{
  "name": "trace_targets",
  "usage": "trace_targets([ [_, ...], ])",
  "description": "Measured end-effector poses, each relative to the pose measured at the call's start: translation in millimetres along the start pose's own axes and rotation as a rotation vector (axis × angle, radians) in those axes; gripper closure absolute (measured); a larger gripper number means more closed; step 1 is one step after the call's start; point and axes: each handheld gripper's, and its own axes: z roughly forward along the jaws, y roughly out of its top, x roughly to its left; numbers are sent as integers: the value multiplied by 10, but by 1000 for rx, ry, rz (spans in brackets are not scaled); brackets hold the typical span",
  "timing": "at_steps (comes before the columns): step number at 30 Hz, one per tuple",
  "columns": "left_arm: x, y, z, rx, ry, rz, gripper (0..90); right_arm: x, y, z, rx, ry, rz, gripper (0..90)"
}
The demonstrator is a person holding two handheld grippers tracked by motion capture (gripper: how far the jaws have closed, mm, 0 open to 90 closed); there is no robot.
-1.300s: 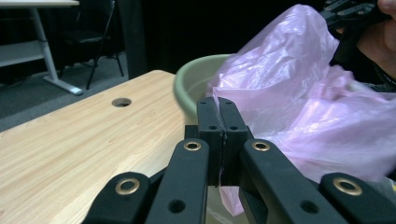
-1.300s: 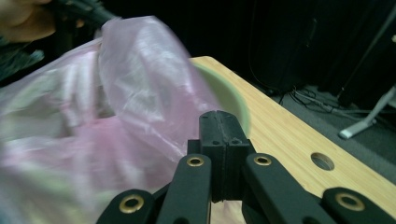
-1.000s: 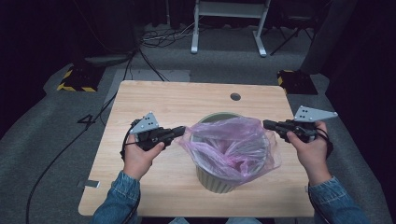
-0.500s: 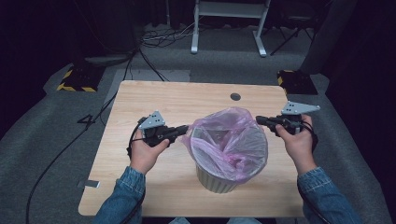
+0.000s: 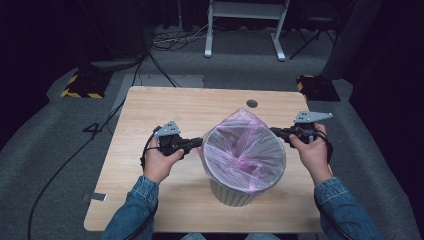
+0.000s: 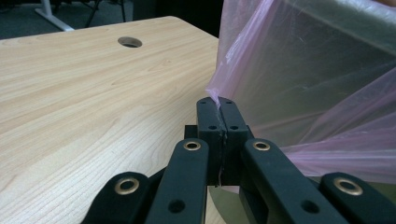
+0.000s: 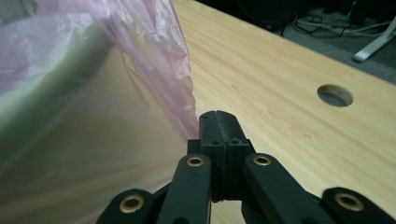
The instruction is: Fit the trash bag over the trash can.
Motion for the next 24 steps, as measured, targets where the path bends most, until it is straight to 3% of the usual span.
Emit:
trace_targets([
  [4, -15, -7, 68, 28, -15, -10, 899, -18, -66, 117, 42, 8, 16, 900],
  [9, -77, -39, 123, 85, -16, 28, 900, -32, -284, 240, 115, 20, 46, 900],
  [13, -58, -122, 54, 83, -13, 17, 897, -26, -451, 215, 129, 27, 61, 900],
  [14, -61, -142, 9, 83, 3, 27, 881, -21, -482, 184, 124, 24, 66, 900],
  [16, -92, -168, -78, 63, 49, 59, 699, -9, -527, 72, 92, 14, 76, 888],
  [18, -135, -189, -198, 29, 54, 74, 593, 18, -538, -42, 73, -8, 67, 769],
  [19, -151, -192, -250, 19, 53, 86, 541, 52, -541, -135, 62, -23, 47, 666],
  [24, -328, -243, -559, 16, 55, 141, 433, 240, -616, -545, 9, -25, 1, 405],
])
